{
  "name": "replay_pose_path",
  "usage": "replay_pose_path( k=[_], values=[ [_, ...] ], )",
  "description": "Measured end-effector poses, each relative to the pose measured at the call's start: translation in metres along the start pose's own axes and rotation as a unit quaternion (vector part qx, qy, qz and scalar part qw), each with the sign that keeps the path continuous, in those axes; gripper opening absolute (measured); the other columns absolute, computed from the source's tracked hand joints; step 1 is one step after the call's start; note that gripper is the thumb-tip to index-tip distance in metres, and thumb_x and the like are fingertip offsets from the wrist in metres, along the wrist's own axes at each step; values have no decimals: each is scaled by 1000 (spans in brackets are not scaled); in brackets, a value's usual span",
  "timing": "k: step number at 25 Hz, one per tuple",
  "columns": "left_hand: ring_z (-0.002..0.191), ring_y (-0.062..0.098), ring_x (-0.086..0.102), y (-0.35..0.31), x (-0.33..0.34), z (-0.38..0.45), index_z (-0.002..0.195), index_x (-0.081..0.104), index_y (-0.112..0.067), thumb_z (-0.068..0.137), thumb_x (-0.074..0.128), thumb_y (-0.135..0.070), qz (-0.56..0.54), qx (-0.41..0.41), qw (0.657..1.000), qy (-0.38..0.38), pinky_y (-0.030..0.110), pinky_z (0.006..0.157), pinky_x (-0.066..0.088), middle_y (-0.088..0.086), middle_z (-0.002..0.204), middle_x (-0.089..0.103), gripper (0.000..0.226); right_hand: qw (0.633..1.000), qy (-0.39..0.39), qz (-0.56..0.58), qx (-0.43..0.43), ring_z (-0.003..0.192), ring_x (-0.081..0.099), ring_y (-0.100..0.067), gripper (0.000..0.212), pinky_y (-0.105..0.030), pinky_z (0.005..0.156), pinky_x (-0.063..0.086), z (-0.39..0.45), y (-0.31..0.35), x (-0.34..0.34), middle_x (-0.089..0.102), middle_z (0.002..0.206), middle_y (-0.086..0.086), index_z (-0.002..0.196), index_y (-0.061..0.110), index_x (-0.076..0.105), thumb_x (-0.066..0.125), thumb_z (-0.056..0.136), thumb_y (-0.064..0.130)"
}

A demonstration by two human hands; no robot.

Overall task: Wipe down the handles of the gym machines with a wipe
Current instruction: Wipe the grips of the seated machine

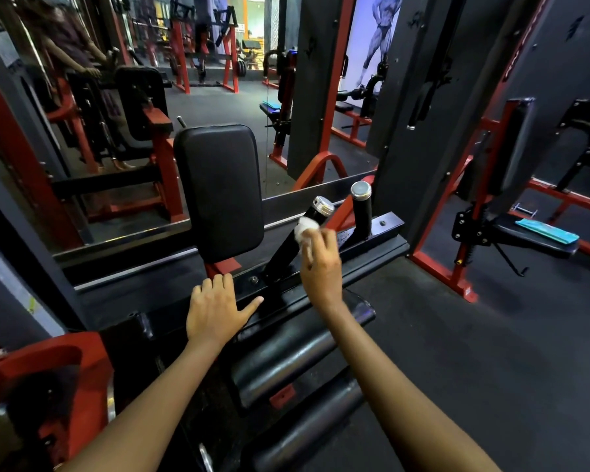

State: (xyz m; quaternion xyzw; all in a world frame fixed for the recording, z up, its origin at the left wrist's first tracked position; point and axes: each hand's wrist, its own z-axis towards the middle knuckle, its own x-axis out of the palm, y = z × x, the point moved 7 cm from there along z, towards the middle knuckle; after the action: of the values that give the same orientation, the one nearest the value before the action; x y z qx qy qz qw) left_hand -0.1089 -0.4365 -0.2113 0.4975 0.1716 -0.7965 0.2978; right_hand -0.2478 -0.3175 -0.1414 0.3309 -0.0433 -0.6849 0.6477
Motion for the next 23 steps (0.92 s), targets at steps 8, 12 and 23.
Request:
replay_pose_path(
  k=[8,12,23],
  values=[
    [62,25,56,0,1,0,79,57,-5,80,31,-73,11,6,1000,-11,35,56,43,8,69,57,73,994,-12,-81,-69,72,55,-29,11,-32,49,51,35,26,-15,50,102,-18,94,1,51,52,85,-6],
    [66,25,56,0,1,1,83,57,-5,76,53,-71,17,2,1000,-15,36,59,44,9,76,55,66,982,63,-138,-115,74,54,-29,27,-34,53,50,4,31,16,53,90,-14,101,6,47,42,76,-4],
    [70,23,56,1,3,0,96,59,-6,80,29,-76,23,4,1000,2,34,62,43,7,82,57,78,960,73,-241,-123,72,54,-29,34,-30,45,45,14,34,13,56,90,-16,93,-4,62,36,70,-6]
  ],
)
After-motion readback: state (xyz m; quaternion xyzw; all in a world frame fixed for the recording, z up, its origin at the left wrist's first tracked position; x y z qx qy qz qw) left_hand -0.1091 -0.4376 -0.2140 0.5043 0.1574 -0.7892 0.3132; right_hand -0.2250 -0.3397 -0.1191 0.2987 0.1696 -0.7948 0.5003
